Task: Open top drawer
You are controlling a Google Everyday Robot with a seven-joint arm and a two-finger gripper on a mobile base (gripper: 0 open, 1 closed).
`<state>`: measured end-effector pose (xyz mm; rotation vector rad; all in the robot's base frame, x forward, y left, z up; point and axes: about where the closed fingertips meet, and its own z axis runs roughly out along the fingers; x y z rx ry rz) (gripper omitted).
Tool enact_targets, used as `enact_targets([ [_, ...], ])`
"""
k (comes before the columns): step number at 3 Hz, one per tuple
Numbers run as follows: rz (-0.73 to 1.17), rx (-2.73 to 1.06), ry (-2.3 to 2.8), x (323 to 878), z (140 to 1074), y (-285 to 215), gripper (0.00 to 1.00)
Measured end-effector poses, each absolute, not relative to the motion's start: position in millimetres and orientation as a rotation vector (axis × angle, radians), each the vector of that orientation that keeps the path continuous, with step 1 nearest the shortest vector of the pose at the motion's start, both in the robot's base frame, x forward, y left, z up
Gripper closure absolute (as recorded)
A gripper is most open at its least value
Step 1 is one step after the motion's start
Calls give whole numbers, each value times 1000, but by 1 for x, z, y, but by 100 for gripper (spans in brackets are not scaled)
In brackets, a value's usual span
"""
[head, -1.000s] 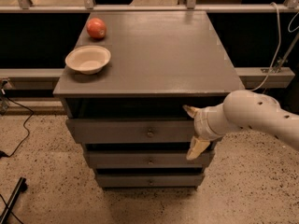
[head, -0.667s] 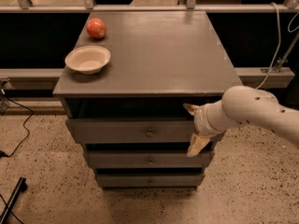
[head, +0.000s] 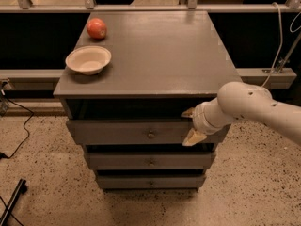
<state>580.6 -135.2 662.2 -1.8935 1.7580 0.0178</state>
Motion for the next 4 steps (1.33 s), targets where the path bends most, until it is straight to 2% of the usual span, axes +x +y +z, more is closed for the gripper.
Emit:
enact_targets([
  [2,30,-1882,1754,571,665,-135,26],
  [3,51,-1899,1737,556,665,-132,33],
  [4,77,-1923,1725,541,663,-128,36],
])
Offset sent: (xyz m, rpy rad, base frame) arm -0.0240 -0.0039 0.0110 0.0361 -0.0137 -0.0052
